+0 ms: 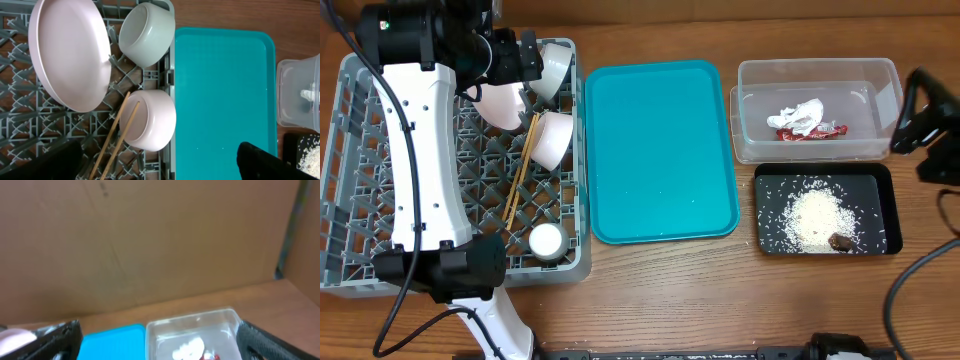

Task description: Sort waste into correct bins and load items into the dishwasher

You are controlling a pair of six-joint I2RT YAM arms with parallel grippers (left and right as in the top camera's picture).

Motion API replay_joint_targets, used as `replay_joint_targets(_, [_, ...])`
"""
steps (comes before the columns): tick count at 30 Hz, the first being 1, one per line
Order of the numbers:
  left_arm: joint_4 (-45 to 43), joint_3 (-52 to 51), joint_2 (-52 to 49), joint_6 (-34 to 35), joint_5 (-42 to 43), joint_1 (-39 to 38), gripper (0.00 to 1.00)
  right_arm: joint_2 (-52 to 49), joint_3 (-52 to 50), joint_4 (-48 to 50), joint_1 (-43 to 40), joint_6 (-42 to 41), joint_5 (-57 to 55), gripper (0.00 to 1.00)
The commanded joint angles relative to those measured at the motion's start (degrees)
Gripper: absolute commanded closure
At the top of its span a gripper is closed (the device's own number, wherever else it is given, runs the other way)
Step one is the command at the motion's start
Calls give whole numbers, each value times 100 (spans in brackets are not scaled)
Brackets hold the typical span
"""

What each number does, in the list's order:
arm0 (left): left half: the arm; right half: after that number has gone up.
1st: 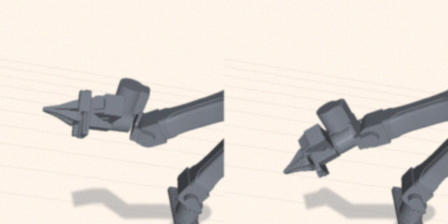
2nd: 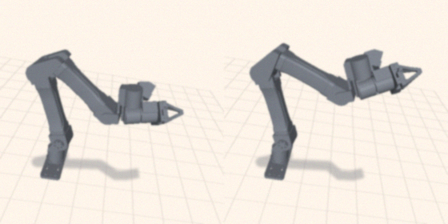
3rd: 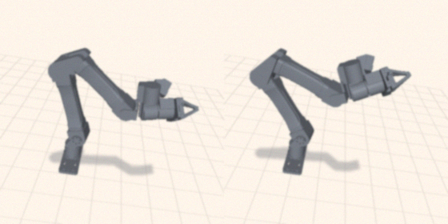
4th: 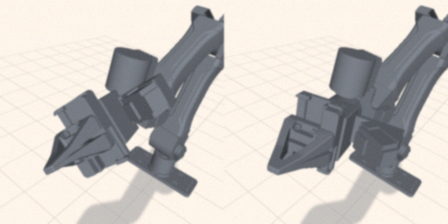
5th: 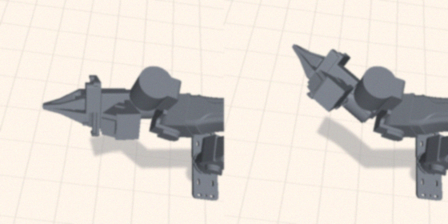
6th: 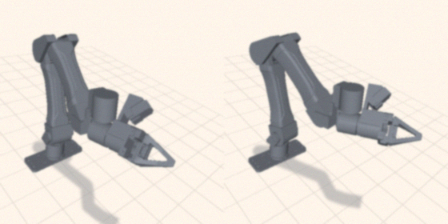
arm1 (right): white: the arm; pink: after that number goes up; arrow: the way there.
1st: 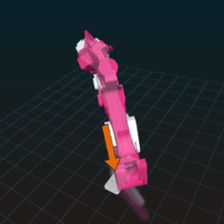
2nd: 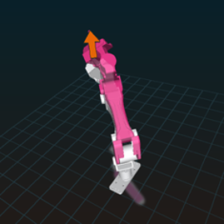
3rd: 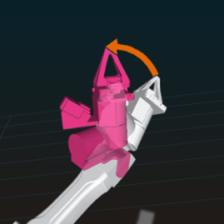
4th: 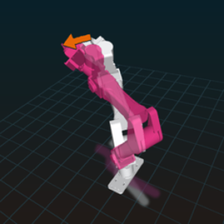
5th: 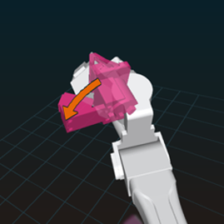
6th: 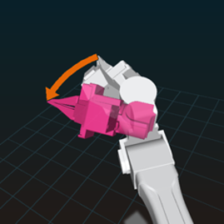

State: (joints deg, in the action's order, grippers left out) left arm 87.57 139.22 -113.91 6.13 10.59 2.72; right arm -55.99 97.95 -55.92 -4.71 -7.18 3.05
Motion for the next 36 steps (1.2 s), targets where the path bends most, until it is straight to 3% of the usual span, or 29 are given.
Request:
replay_joint_targets(1, [4, 44, 33, 118, 87, -15, 0, 763, -1443, 837, -66, 251, 485, 0])
replay_joint_targets(9, [4, 44, 33, 118, 87, -15, 0, 2339, -5141, 3582, -63, 251, 610, 0])
replay_joint_targets(17, [4, 44, 33, 118, 87, -15, 0, 3786, -7930, 5910, -52, 254, 627, 0])
replay_joint_targets(24, [4, 44, 33, 118, 87, -15, 0, 4710, -9044, 6164, -50, 251, 629, 1])
replay_joint_targets(36, [4, 44, 33, 118, 87, -15, 0, 5451, -9750, 5877, -50, 262, 597, 0])
